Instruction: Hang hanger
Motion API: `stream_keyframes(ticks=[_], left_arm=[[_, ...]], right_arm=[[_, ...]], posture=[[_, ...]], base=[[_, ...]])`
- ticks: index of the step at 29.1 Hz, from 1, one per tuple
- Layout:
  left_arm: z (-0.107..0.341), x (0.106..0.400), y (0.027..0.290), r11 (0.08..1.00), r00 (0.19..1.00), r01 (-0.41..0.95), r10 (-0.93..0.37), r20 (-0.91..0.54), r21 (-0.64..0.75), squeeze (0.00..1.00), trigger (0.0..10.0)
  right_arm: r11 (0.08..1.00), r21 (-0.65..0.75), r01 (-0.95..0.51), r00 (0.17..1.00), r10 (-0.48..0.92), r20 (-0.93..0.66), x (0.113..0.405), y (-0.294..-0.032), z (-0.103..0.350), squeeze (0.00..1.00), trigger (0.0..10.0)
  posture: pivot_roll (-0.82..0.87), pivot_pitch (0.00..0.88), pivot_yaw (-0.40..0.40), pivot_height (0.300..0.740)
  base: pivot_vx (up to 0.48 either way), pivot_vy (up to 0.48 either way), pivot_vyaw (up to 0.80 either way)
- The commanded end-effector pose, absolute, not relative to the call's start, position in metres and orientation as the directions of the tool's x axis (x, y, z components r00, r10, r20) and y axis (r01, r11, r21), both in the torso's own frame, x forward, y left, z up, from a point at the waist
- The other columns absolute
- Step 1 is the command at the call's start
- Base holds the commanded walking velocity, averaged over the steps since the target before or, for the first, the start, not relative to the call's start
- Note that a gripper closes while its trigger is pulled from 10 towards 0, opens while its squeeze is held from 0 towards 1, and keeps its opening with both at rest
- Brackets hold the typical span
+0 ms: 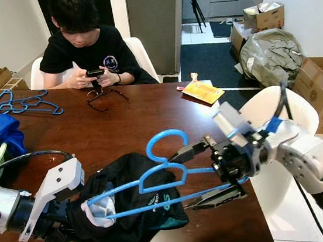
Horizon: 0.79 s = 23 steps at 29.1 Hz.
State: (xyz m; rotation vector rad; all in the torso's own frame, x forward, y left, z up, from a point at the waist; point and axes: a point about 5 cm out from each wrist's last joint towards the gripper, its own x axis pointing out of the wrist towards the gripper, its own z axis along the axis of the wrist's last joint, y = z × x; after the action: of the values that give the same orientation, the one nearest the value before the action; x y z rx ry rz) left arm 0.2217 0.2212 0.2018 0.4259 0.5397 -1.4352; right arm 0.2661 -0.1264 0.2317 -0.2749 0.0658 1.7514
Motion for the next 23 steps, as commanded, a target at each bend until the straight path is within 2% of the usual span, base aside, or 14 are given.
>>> stream_keyframes(ticks=[1,14,23], left_arm=[[0.2029,0.2224,0.2172,0.063,0.030,0.997,-0.816,-0.577,-0.038,0.00,10.0],[0.2019,0.2246,0.2164,0.055,0.024,0.998,-0.815,-0.578,-0.036,0.00,10.0],[0.2015,0.2293,0.2196,0.082,0.060,0.997,-0.811,-0.582,-0.012,0.00,10.0]], right_arm=[[-0.204,-0.098,-0.974,-0.181,0.961,-0.207,0.2646,-0.1243,0.2313,0.00,0.0],[-0.189,-0.103,-0.976,-0.166,0.966,-0.196,0.2661,-0.1248,0.2325,0.00,0.0],[-0.163,-0.117,-0.980,-0.135,0.967,-0.218,0.2695,-0.1254,0.2299,0.00,0.0]], posture=[[0.11,0.000,0.004,0.735],[0.11,0.000,0.007,0.735],[0.11,0.000,0.000,0.735]], base=[[0.000,0.000,0.00],[0.000,0.000,0.00],[0.000,0.000,0.00]])
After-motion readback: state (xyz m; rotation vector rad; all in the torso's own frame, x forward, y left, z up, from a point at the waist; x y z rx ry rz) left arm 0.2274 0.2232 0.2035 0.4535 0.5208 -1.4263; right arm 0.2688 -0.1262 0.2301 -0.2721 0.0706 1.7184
